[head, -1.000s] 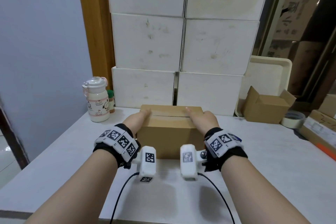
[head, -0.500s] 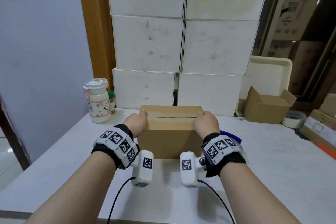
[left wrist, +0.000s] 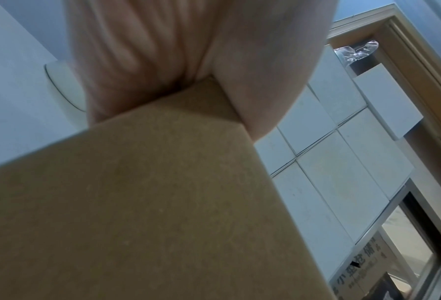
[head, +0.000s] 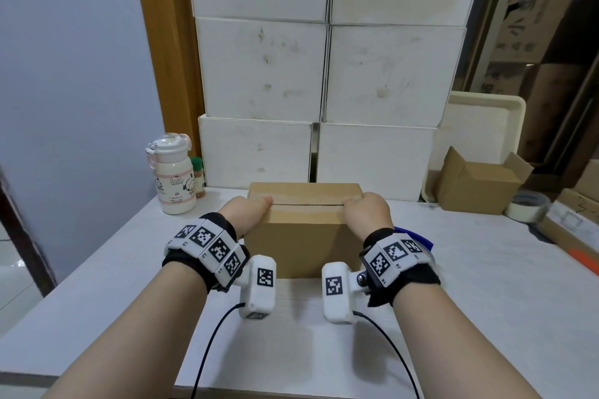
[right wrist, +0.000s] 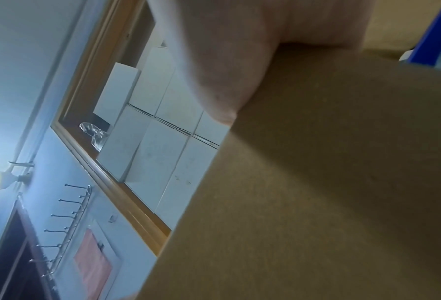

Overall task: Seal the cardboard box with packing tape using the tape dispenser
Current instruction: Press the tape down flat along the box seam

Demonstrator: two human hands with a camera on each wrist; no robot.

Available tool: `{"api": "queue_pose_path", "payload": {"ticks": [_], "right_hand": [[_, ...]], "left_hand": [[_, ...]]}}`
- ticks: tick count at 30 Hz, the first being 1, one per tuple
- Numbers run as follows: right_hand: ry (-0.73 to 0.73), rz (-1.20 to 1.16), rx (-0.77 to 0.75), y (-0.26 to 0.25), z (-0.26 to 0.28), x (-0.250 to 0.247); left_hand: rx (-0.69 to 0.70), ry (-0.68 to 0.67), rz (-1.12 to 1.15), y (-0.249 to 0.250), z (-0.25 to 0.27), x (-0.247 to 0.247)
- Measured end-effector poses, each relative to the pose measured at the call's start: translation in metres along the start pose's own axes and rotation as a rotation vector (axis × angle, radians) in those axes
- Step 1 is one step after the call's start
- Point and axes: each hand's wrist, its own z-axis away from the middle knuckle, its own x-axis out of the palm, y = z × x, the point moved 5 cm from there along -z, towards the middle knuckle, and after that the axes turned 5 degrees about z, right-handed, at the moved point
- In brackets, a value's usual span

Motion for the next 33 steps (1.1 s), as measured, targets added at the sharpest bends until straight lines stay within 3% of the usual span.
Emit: {"api": "queue_pose_path", "payload": {"ticks": [9, 14, 18, 25, 33], "right_hand": [[0.076, -0.024, 0.064, 0.008, 0.008, -0.004], [-0.005, 0.017, 0.146, 0.009, 0.012, -0.016], [0.012, -0.11, 0.138, 0.003, 0.01, -0.028], [-0.065, -0.382, 0.202, 0.006, 0.008, -0.026], [-0.196, -0.602, 0.129, -0.003, 0.012, -0.026]], "left_hand": [[0.033, 0.04, 0.104, -0.001, 0.01, -0.002], [-0.065, 0.101, 0.354, -0.007, 0.016, -0.004], [-0.063, 0.067, 0.511, 0.001, 0.027, -0.009], [-0.03, 0.017, 0.507, 0.024, 0.042, -0.026], [0.081, -0.034, 0.367, 0.039, 0.049, -0.036]]}}
